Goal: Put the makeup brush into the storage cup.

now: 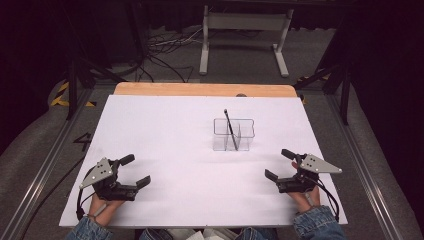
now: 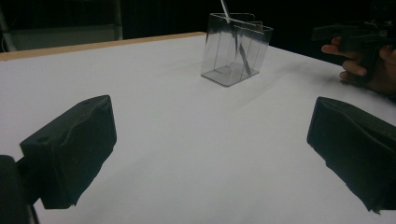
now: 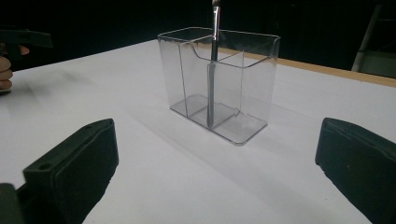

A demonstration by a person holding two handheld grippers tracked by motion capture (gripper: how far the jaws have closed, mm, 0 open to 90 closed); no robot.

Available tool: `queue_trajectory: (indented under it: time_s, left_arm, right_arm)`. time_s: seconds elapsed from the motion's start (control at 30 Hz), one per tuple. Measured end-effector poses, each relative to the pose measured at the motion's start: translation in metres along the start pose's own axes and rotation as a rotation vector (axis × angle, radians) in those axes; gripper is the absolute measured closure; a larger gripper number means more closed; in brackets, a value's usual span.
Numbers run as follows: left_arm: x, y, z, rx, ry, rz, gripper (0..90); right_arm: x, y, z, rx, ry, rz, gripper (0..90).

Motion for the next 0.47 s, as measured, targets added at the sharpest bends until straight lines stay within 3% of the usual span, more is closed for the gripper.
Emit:
queue_trajectory:
  time_s: [0.47]
  left_arm:
    - [-0.0008,0.005,0.0031,-0.004,0.013,-0.013,2.1]
  right_arm:
    - [-0.0014,0.001,0.0026,0.018,-0.014,0.007,0.0]
Point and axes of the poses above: each handheld gripper's, and its own axes: x roughly backward along the jaws, z roughly out of its underside, y roughly to its left, the point moved 1 cm from there along -x, roughly forward along the jaws, and after that the axes turned 11 degrees about -y, right-handed, at the moved point
